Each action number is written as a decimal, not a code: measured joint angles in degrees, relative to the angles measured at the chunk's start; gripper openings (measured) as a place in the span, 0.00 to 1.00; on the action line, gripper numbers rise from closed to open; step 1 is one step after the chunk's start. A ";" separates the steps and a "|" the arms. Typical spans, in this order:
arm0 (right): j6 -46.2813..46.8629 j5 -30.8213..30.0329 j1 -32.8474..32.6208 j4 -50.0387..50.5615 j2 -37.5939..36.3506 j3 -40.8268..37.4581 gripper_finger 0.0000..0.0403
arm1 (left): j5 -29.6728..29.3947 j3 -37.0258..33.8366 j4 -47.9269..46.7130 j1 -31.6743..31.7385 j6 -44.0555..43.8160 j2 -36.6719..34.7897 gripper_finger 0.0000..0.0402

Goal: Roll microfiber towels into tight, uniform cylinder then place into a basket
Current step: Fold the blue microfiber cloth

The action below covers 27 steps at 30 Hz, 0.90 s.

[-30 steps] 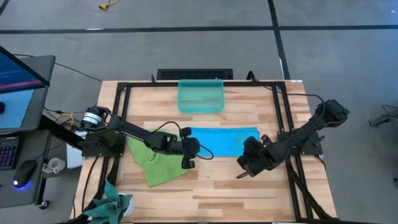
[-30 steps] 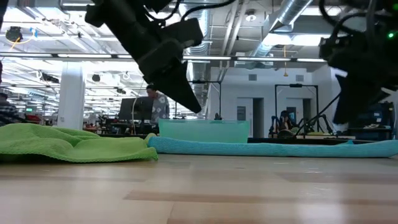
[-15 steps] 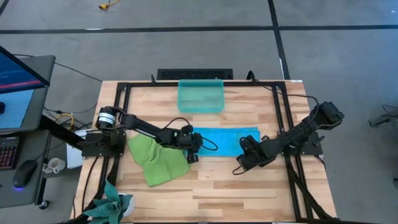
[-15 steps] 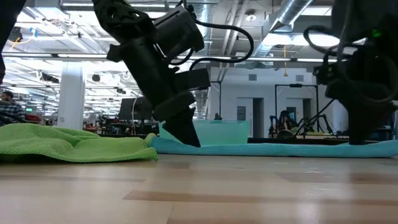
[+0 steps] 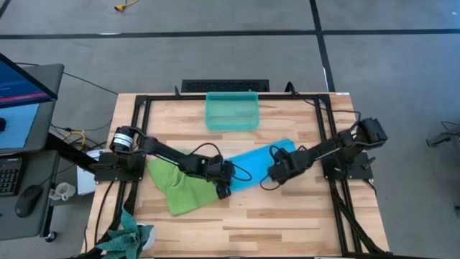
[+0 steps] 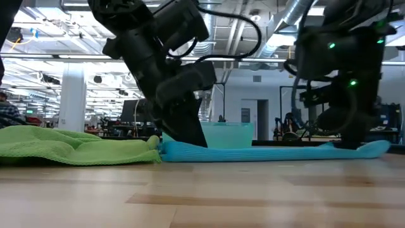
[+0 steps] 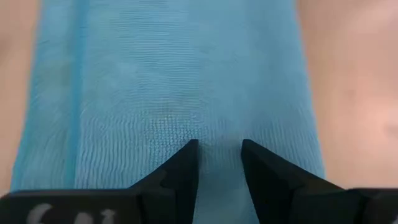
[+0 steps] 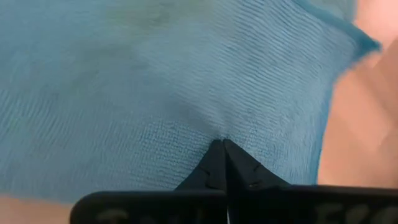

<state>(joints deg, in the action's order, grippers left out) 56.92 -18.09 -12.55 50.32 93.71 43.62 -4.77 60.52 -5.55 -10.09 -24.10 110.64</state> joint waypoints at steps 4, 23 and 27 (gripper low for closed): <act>-7.97 -5.09 3.54 0.30 -0.70 1.14 0.05 | 6.17 1.66 -0.81 -1.39 2.60 0.15 0.29; -7.89 -7.51 -8.30 -20.52 -6.28 7.56 0.03 | -18.63 4.60 -19.31 -9.17 6.42 -12.08 0.29; -10.20 -7.52 -11.95 -36.20 -2.01 7.62 0.02 | -22.89 4.35 -22.57 -11.18 4.82 -14.41 0.29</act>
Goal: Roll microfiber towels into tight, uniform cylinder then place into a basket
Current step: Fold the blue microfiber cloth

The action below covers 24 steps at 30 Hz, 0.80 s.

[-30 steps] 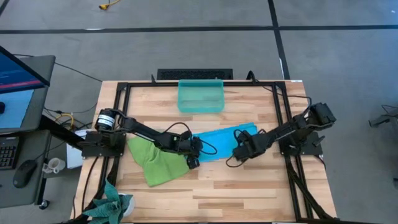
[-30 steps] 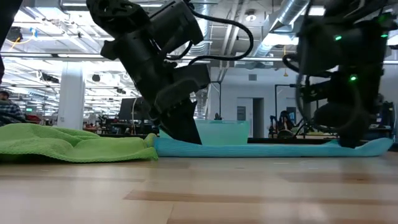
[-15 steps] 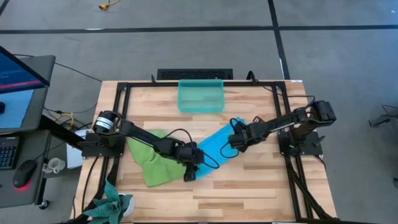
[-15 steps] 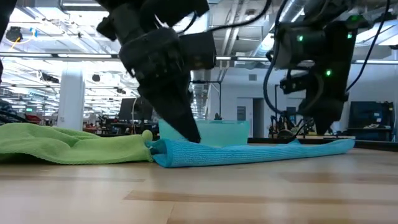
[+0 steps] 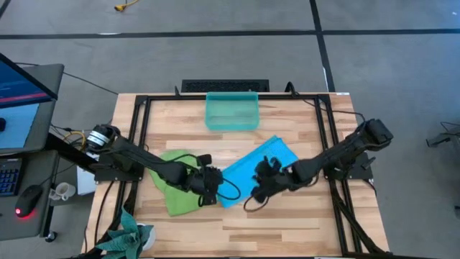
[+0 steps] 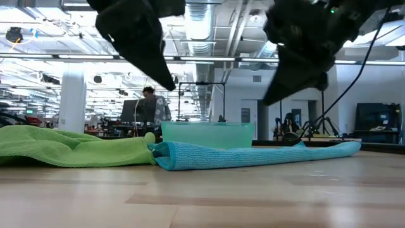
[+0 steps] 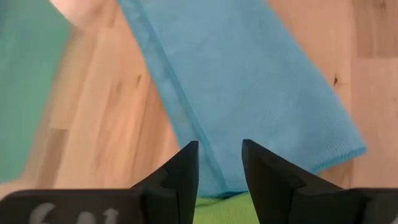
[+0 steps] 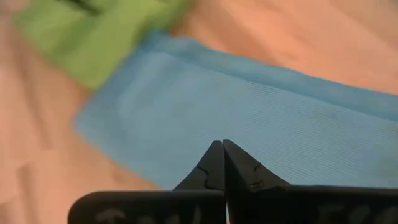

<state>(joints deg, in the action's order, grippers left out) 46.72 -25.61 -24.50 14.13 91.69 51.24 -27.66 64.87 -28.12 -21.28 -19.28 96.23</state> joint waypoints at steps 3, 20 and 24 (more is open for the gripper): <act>-4.22 0.89 -1.99 -10.60 4.12 0.02 0.03 | -1.38 -1.20 -1.20 -0.73 -1.00 -1.06 0.29; -3.20 12.88 0.68 -10.34 15.24 4.42 0.03 | -3.28 -1.48 -4.22 1.46 -3.27 -1.09 0.29; -0.99 13.78 0.02 -5.24 15.24 4.44 0.03 | -3.26 -1.48 -4.09 2.26 -3.37 -1.09 0.29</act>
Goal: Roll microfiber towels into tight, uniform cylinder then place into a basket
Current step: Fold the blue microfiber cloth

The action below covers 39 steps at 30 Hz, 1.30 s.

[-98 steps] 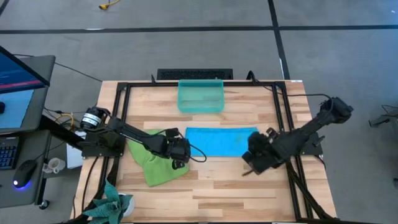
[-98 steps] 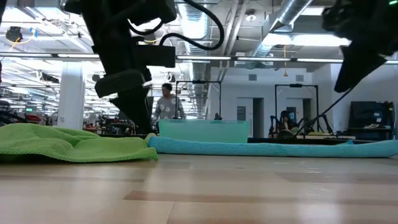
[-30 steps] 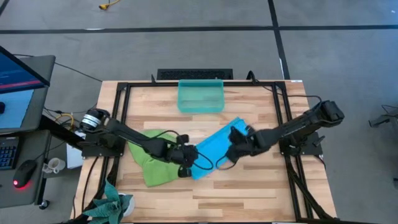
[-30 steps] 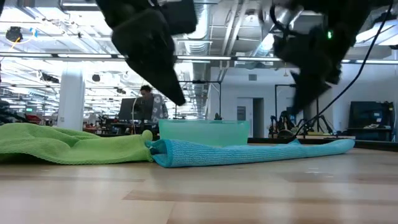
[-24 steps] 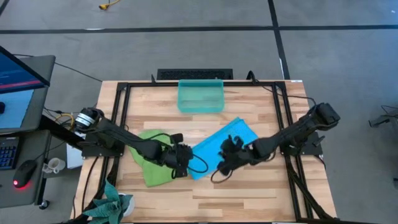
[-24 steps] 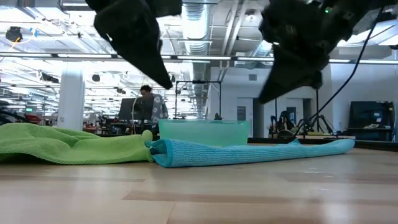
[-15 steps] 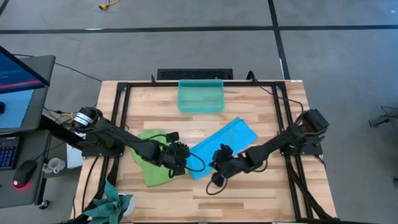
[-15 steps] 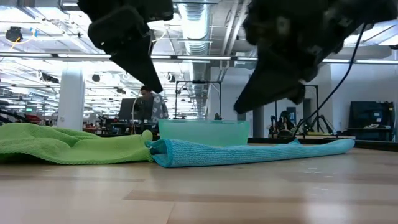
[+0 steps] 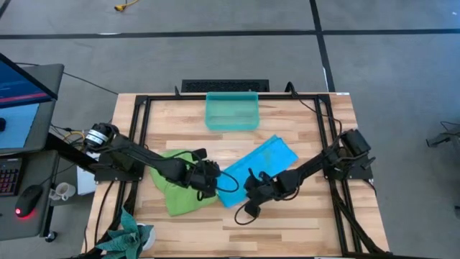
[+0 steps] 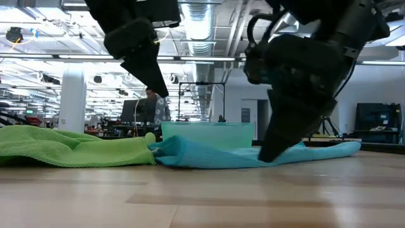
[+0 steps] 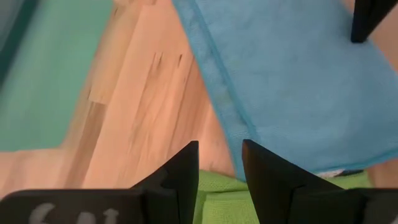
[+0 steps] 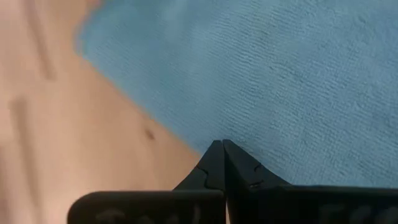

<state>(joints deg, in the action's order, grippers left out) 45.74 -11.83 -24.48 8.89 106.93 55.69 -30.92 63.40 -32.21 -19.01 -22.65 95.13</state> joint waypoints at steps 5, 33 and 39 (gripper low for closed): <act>1.89 3.35 -2.32 6.24 -0.85 0.30 0.04 | 0.02 0.00 0.02 0.75 -0.53 0.00 0.29; 35.30 -1.45 -27.70 32.00 -10.16 -0.19 0.04 | 0.08 0.02 0.85 2.99 0.08 0.02 0.29; 33.45 -13.93 -28.01 40.19 -16.44 -0.14 0.03 | 0.13 0.02 1.22 3.02 0.08 0.02 0.29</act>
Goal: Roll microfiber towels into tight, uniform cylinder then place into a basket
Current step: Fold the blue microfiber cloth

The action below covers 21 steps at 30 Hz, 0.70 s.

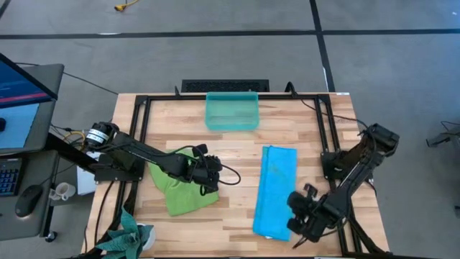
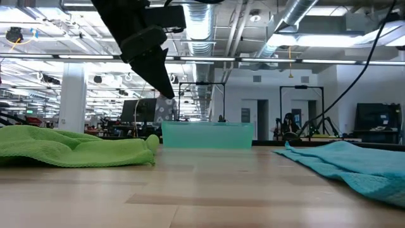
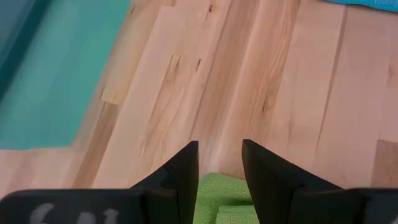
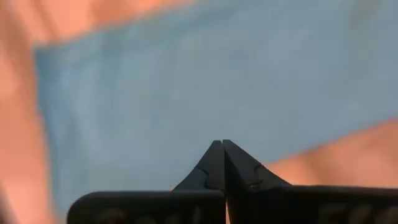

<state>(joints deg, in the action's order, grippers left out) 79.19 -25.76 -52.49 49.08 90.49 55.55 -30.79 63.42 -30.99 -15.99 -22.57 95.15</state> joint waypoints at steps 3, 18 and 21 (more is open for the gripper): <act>0.03 -10.31 3.00 5.99 -3.59 0.00 0.04 | 0.02 0.00 0.31 0.00 0.54 0.00 0.29; -14.70 -11.63 29.41 13.12 -13.27 0.09 0.05 | 0.42 0.00 0.71 0.02 1.97 0.00 0.29; -17.17 -11.62 32.54 10.40 -13.28 -1.06 0.05 | 0.43 0.00 0.53 0.02 1.95 0.00 0.29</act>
<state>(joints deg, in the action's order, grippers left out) 62.02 -37.37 -19.95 59.47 77.21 54.49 -30.35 63.42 -30.46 -15.97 -20.62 95.15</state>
